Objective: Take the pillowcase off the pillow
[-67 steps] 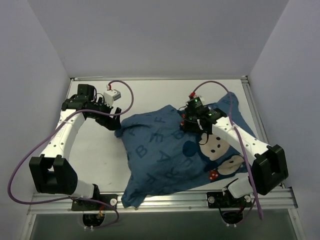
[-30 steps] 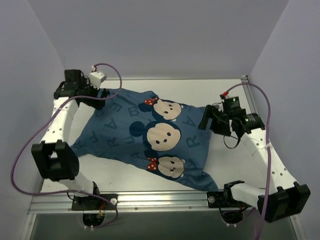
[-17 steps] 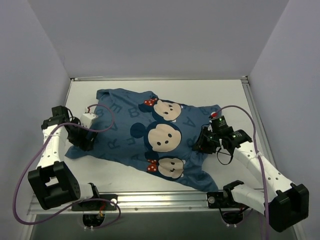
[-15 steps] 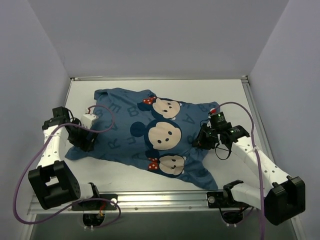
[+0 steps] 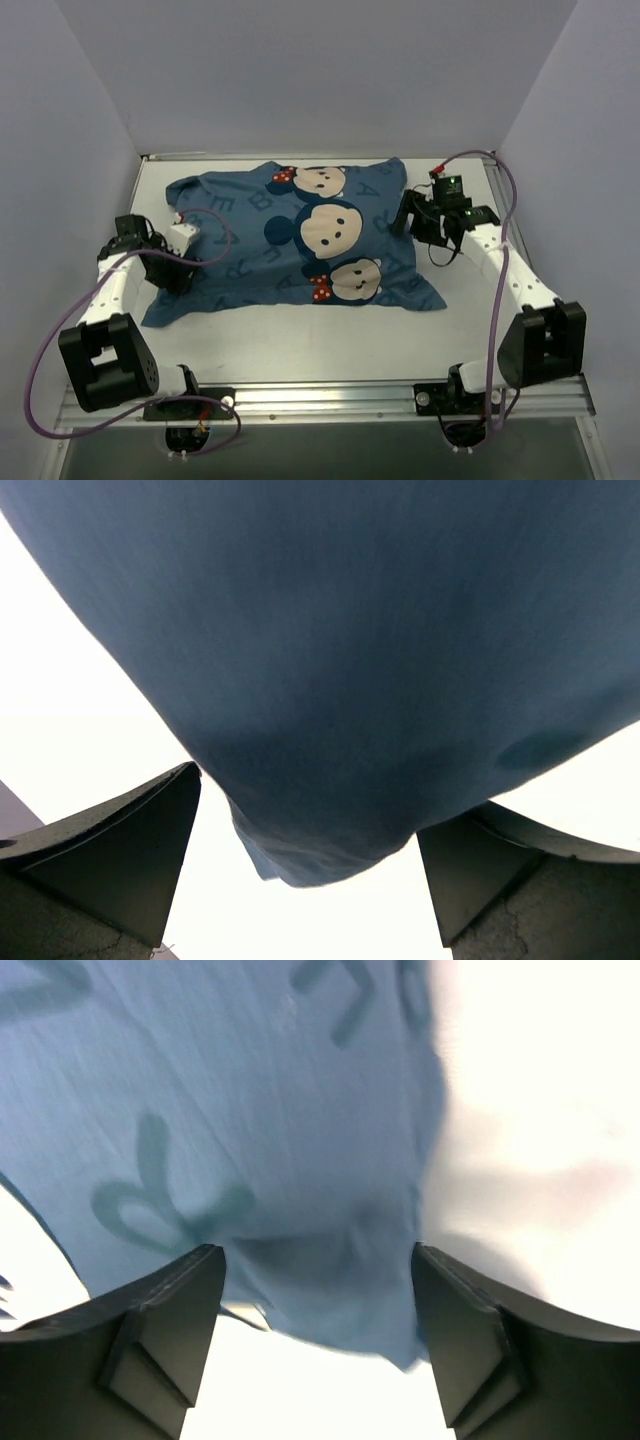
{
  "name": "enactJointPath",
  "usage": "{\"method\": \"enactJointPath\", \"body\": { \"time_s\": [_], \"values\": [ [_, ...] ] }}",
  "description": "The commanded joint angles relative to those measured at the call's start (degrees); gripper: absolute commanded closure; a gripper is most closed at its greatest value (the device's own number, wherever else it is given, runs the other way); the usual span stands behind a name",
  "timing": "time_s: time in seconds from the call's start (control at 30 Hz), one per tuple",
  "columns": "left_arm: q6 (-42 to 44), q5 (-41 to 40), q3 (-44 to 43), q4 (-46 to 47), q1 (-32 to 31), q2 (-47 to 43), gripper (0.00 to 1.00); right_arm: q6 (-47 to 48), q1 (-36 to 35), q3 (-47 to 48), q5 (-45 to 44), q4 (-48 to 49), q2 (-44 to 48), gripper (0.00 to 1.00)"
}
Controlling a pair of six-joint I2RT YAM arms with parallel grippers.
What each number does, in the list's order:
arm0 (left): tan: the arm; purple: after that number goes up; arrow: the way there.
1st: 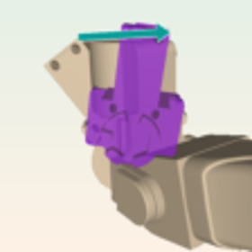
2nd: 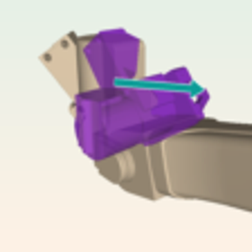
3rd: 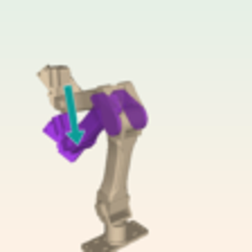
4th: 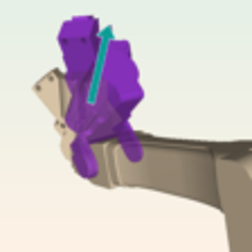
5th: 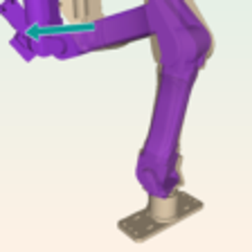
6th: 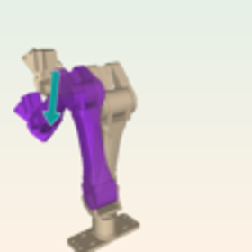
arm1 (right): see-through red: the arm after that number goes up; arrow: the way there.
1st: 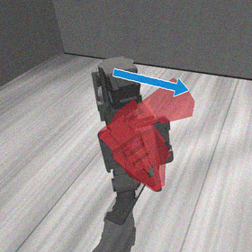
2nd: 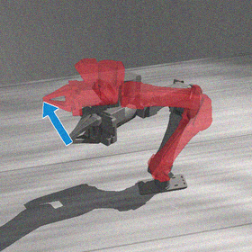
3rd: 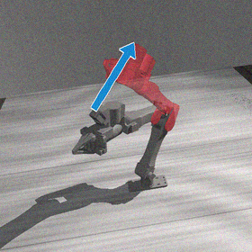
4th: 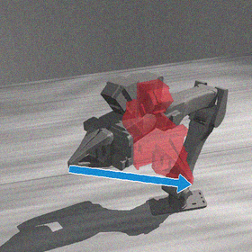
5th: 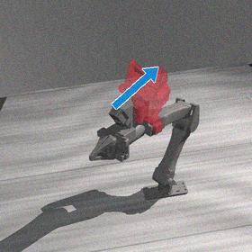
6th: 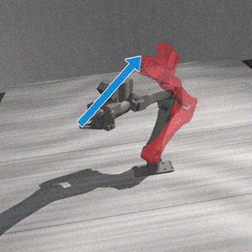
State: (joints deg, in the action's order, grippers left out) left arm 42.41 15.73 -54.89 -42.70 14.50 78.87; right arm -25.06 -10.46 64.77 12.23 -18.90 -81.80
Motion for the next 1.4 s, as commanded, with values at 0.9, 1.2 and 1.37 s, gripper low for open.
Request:
{"method": "enactJointPath", "body": {
  "time_s": [0.9,1.2,1.37],
  "values": [
    [-9.3,-3.1,9.8,18.4,5.1,-4.4,0.98,-1.6,0.2,-22.5,-1.6,10.5,10.8,1.0],
    [-13.2,-1.2,-24.4,-11.3,6.6,-10.0,0.98,7.5,0.0,15.3,-2.4,-24.8,18.3,1.0],
    [-10.3,0.7,-39.3,-24.5,6.6,-14.2,0.98,6.7,0.1,33.1,1.5,-32.3,18.6,1.0]
  ]
}}
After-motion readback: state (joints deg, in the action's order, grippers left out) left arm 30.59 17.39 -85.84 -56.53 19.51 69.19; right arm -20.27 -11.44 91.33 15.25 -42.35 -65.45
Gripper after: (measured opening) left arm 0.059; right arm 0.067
